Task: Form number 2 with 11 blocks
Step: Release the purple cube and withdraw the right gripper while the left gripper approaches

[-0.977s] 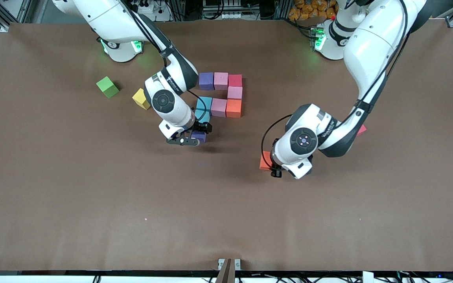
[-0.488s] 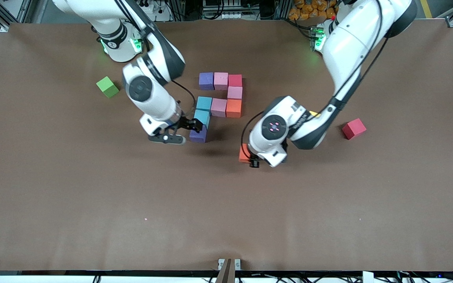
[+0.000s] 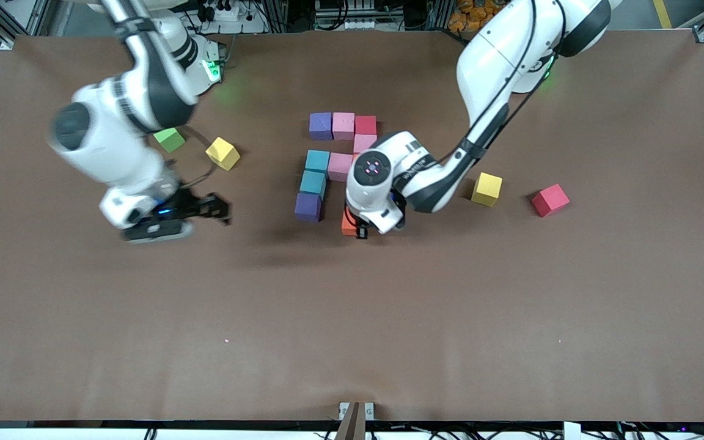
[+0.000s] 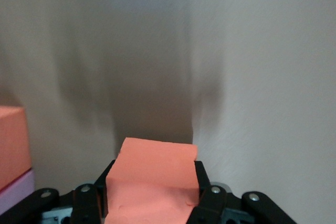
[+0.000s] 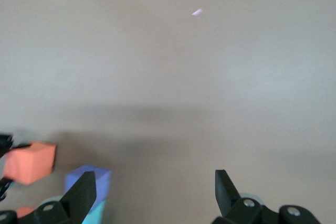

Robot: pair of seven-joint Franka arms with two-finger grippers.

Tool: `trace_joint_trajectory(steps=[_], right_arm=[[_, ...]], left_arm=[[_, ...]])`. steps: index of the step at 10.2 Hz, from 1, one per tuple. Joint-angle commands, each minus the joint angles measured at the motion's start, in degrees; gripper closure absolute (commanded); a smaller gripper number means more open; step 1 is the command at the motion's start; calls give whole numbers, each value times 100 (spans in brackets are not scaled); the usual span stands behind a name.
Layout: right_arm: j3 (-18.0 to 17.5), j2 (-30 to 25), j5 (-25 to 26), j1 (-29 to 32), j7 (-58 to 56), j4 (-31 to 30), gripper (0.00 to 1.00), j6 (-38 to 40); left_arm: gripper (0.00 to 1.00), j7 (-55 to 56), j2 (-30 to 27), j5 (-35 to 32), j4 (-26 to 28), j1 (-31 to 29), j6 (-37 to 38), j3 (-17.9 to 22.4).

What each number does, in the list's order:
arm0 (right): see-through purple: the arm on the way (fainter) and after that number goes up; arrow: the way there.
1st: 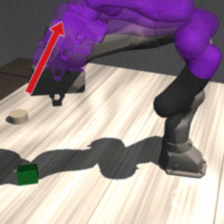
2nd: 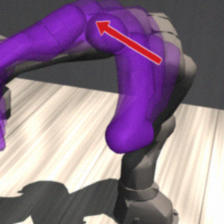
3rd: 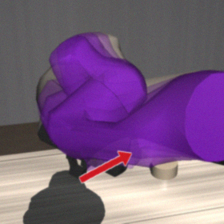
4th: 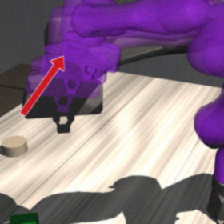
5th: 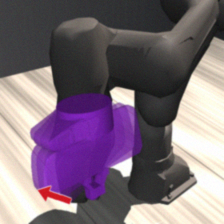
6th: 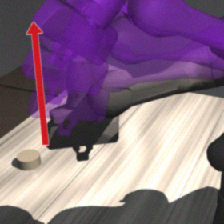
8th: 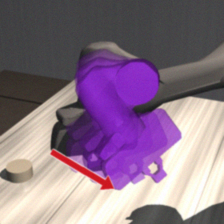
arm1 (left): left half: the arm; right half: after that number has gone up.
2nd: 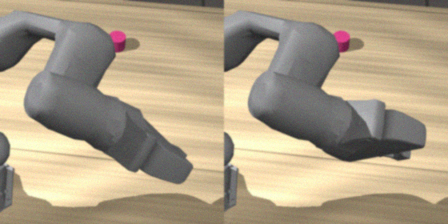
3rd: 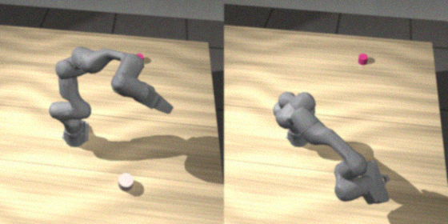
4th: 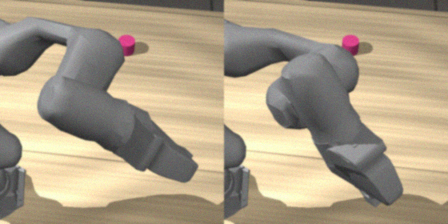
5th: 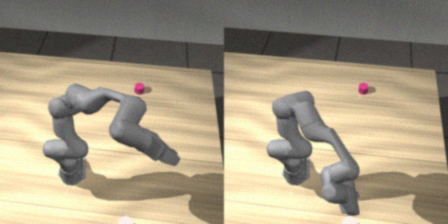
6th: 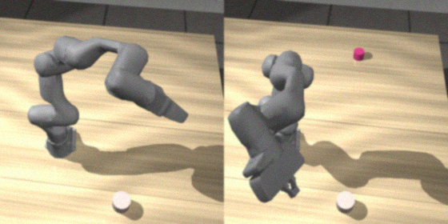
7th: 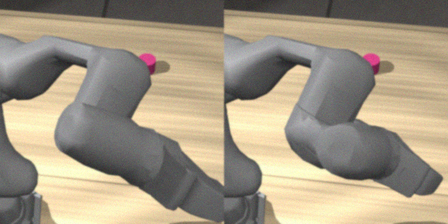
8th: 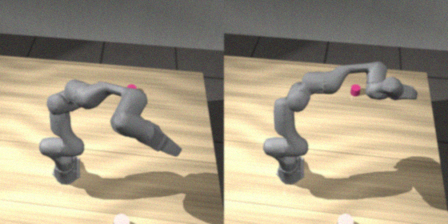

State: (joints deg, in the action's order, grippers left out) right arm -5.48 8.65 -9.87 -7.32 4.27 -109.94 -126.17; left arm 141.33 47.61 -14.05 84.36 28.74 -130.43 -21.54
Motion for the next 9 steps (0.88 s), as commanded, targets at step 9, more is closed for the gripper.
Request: trace_joint_trajectory(steps=[9], right_arm=[[495, -13, 880, 1373, -1919, 2959, 0, 3423]], left_arm=[[100, 474, 424, 87, -596, 817, -448, 502]])
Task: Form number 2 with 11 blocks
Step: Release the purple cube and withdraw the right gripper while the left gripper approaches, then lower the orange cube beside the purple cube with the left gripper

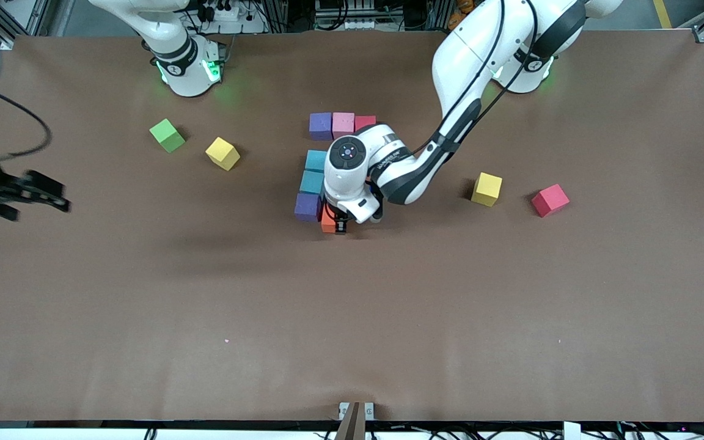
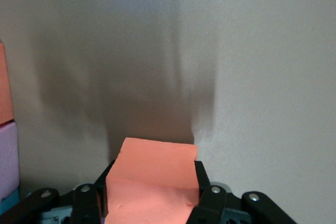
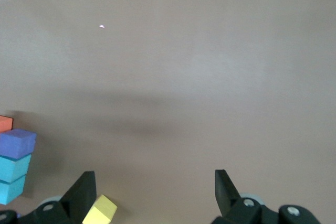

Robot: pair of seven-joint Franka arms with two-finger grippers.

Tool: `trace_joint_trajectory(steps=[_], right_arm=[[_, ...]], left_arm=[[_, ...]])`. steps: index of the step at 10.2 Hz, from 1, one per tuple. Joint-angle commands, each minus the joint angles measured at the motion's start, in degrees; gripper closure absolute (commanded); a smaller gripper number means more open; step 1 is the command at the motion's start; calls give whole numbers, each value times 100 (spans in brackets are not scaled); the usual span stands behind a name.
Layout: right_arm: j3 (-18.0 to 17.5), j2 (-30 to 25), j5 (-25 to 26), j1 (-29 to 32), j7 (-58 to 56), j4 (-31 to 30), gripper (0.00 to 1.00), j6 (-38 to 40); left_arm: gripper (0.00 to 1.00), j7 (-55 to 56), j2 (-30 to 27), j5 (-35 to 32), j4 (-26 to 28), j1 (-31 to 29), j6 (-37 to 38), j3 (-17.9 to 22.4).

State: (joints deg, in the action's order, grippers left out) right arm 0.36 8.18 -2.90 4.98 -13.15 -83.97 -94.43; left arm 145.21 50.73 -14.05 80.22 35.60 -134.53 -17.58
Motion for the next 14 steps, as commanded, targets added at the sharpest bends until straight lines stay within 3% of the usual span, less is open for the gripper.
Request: trace_joint_trajectory(steps=[1, 5, 14], right_arm=[[-98, 26, 350, 135, -240, 346, 0, 476], [-150, 18, 386, 13, -13, 390, 0, 1066], [-107, -132, 237, 12, 182, 408, 0, 875]], left_arm=[[100, 104, 122, 95, -173, 140, -30, 106], [100, 166, 95, 218, -147, 157, 32, 97], [100, 192, -1, 342, -129, 175, 375, 88]])
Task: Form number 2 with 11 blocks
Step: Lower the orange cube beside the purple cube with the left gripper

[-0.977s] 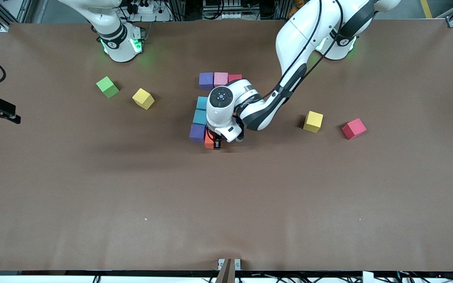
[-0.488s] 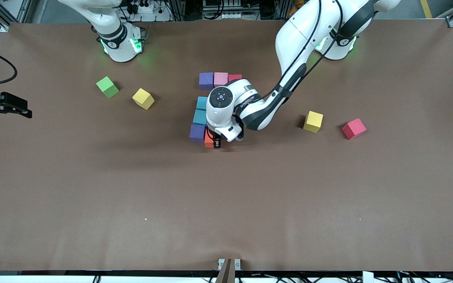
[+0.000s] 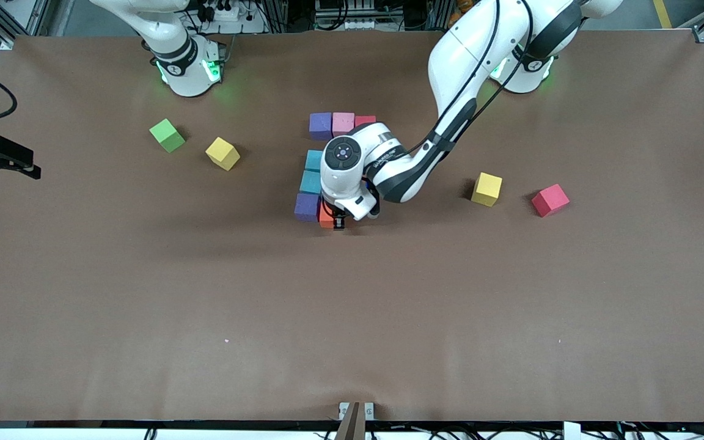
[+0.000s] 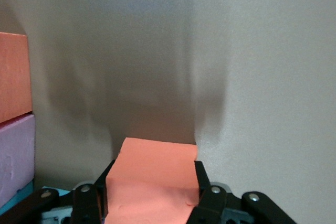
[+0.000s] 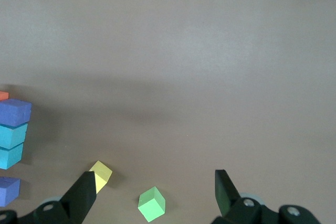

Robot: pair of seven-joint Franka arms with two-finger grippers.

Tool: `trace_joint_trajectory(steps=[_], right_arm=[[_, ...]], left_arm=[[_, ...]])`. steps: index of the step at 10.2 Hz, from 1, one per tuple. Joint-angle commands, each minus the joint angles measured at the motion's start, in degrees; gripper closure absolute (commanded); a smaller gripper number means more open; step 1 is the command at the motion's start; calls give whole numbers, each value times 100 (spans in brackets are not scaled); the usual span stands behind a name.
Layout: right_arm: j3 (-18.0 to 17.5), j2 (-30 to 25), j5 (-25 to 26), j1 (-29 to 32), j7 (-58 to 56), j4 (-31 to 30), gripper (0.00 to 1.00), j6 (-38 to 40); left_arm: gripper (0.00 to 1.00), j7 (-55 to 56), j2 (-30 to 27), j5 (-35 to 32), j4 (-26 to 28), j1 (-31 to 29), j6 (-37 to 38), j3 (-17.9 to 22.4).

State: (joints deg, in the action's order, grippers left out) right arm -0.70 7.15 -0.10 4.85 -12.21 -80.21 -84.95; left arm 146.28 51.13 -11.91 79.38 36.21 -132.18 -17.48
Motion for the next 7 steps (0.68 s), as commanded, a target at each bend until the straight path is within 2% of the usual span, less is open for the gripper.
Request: trace_joint_trajectory(steps=[1, 7], right_arm=[[-9, -29, -51, 16, 88, 32, 0, -187], [-9, -29, -78, 25, 88, 32, 0, -479]], left_arm=[[100, 85, -33, 127, -45, 149, 140, 78], [100, 76, -24, 48, -28, 185, 140, 87]])
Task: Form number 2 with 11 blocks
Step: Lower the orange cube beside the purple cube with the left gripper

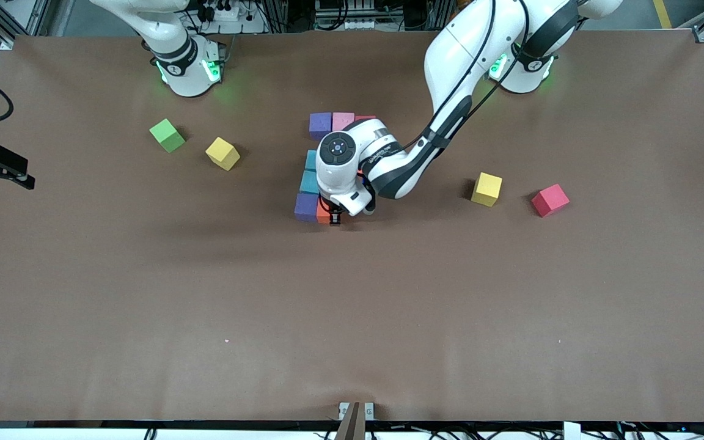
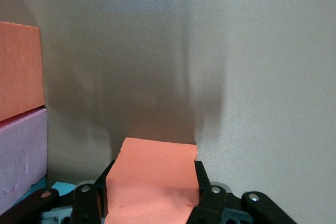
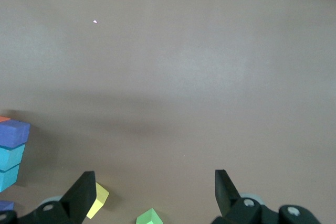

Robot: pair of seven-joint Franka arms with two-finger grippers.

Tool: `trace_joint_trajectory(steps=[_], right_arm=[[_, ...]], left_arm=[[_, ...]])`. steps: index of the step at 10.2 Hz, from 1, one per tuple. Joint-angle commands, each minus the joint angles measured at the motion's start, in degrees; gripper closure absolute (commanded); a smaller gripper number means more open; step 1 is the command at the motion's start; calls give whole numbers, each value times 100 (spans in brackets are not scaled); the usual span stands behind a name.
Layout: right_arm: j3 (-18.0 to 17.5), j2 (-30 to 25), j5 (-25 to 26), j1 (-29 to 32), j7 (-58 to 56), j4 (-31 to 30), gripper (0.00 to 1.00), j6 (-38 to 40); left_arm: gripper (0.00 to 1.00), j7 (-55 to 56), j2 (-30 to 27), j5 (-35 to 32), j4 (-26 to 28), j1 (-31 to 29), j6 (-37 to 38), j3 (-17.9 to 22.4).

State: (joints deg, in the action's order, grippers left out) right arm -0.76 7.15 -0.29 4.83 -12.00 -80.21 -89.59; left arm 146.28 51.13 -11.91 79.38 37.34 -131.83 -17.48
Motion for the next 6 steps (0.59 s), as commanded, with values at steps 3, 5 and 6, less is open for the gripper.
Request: trace_joint_trajectory(steps=[3, 5, 6], right_arm=[[-20, -29, -59, 9, 66, 32, 0, -15], [-29, -29, -59, 0, 66, 32, 0, -50], [-29, -21, -59, -17, 66, 32, 0, -67]], left_arm=[[0, 50, -68, 22, -27, 37, 245, 86], [0, -3, -173, 22, -27, 2, 429, 86], [0, -64, -260, 22, -27, -16, 517, 86]])
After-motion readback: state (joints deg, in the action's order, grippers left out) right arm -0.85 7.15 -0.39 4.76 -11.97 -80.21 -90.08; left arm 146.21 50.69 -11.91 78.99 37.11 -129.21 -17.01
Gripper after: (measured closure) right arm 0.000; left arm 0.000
